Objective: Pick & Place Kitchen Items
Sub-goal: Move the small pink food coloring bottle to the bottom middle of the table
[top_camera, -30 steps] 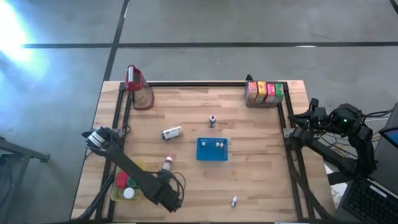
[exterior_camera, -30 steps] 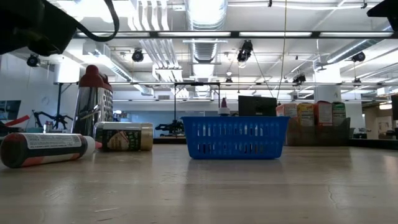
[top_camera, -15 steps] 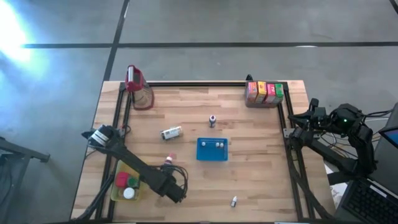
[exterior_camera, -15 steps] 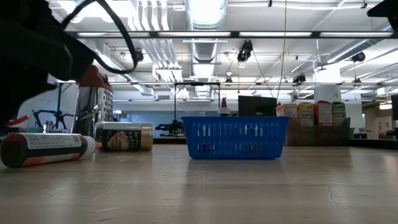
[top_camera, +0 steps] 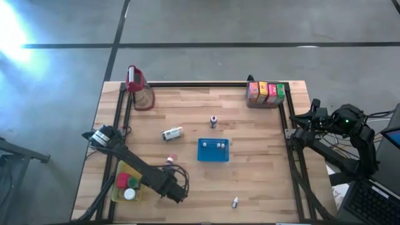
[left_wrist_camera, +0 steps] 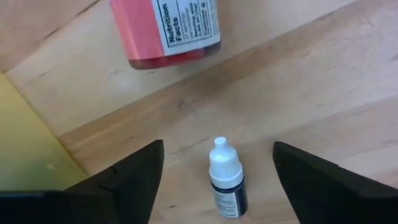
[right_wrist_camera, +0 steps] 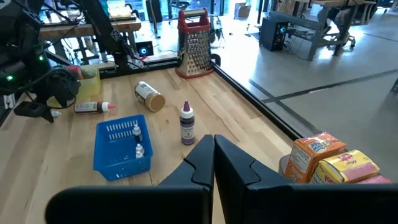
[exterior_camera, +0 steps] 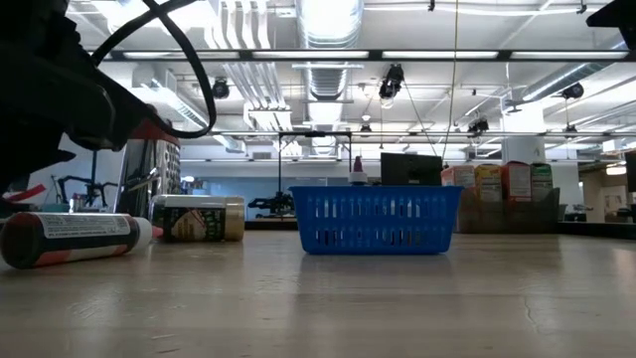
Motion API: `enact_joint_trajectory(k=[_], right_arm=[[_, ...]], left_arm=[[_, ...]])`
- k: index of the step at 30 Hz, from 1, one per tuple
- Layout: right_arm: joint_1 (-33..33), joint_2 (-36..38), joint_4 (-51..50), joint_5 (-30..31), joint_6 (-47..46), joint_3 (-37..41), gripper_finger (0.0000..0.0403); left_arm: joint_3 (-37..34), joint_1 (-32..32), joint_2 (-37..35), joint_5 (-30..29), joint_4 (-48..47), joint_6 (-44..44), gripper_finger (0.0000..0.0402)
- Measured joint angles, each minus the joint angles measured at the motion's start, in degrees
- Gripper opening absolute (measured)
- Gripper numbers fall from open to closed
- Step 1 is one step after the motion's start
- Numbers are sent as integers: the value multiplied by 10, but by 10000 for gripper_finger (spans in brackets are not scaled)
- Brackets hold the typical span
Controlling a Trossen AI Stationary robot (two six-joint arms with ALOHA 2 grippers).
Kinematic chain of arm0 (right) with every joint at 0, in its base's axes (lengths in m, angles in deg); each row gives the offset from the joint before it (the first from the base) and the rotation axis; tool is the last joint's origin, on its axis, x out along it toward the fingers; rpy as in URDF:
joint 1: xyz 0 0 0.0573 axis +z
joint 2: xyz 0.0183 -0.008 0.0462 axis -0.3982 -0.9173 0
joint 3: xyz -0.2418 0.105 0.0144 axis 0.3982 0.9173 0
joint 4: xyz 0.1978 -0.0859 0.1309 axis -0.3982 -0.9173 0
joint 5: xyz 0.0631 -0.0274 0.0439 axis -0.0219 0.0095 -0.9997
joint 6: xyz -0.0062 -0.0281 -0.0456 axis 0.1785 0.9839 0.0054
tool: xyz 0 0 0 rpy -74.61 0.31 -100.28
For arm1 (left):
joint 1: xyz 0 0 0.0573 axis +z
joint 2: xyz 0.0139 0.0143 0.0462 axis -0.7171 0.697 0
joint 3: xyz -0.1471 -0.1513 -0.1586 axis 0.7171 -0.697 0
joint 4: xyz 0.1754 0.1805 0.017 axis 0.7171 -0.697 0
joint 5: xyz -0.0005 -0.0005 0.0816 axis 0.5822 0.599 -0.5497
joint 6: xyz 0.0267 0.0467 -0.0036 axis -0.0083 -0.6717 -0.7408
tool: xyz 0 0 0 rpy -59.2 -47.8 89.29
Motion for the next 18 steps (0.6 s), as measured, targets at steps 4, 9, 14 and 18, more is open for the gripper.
enact_joint_trajectory(k=[4,9,14,18], right_arm=[[0,0,0,0,0,0,8],[0,0,0,0,0,0,8],[0,0,0,0,0,0,8],[0,0,0,0,0,0,8]], left_arm=[[0,0,0,-7,4,0,282],[0,-2,-1,-26,5,1,259],[-1,-3,-1,-25,9,1,239],[-1,-7,-1,-15,11,1,220]])
